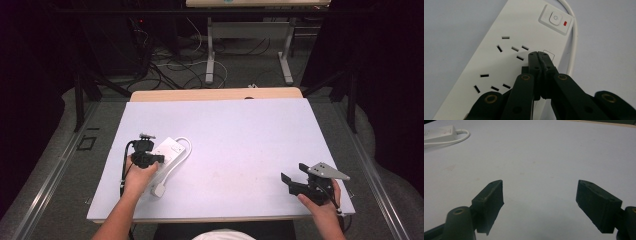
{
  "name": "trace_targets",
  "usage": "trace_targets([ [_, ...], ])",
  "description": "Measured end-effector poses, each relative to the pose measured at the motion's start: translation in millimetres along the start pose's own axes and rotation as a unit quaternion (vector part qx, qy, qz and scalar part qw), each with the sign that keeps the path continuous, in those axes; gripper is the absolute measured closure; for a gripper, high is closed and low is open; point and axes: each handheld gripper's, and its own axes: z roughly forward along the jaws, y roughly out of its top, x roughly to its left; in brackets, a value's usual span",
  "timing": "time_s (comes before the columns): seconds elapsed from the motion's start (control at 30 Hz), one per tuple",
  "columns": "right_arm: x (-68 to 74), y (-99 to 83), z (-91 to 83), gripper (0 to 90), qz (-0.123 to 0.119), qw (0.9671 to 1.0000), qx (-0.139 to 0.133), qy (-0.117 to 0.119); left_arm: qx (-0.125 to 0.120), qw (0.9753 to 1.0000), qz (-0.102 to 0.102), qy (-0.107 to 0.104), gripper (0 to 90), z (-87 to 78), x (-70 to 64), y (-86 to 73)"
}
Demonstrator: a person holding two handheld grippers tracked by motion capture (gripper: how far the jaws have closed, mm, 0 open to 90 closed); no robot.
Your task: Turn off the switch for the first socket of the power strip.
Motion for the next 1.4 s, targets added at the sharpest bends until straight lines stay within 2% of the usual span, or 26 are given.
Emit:
trace_targets([
  [0.23,-0.2,0.1,-0.1,21.3,-0.001,1.0000,0.001,0.000,0.004,1.0000,0.006,0.003,90.0,-0.5,-1.1,0.3],
  [0.5,0.0,0.1,0.2,21.3,-0.001,1.0000,0.000,0.000,-0.004,1.0000,0.005,0.005,90.0,0.3,-1.4,-0.9],
  [0.57,0.1,0.0,0.4,21.3,0.000,1.0000,-0.002,0.001,0.002,1.0000,0.008,0.000,90.0,-0.6,-0.5,-0.7],
  [0.6,0.1,0.0,0.5,21.3,-0.001,1.0000,-0.003,0.001,-0.004,1.0000,0.006,0.004,90.0,0.3,-1.1,-1.3],
  [0.7,0.1,0.0,0.5,21.3,-0.001,1.0000,-0.003,0.001,-0.002,0.9999,0.008,0.006,90.0,0.4,-1.0,-1.5],
  [0.8,0.0,0.1,0.0,21.3,0.000,1.0000,0.000,0.000,0.013,0.9998,0.013,0.005,90.0,0.2,-0.5,-1.3],
  [0.83,-0.3,0.2,-0.2,21.3,-0.001,1.0000,0.001,0.001,0.003,0.9999,0.011,0.008,90.0,1.6,-1.0,-2.2],
  [0.87,-0.3,0.1,0.0,21.3,0.000,1.0000,0.000,0.001,0.008,0.9999,0.011,0.004,90.0,0.7,-0.2,-1.9],
  [0.9,-0.4,0.1,0.1,21.3,0.000,1.0000,0.000,0.001,0.002,1.0000,0.008,0.006,90.0,1.6,0.0,-2.6],
  [0.97,-0.3,0.0,0.9,21.3,0.002,1.0000,-0.002,0.001,0.004,1.0000,0.007,-0.001,90.0,0.9,1.5,-2.8],
  [1.3,-2.1,-0.6,3.7,21.2,0.015,0.9999,-0.004,0.001,-0.007,1.0000,-0.001,0.006,90.0,1.8,-0.2,-4.3],
  [1.4,-1.7,-0.3,2.2,21.2,0.006,1.0000,-0.003,0.004,-0.010,0.9999,-0.001,0.006,90.0,1.6,-0.6,-5.2],
])
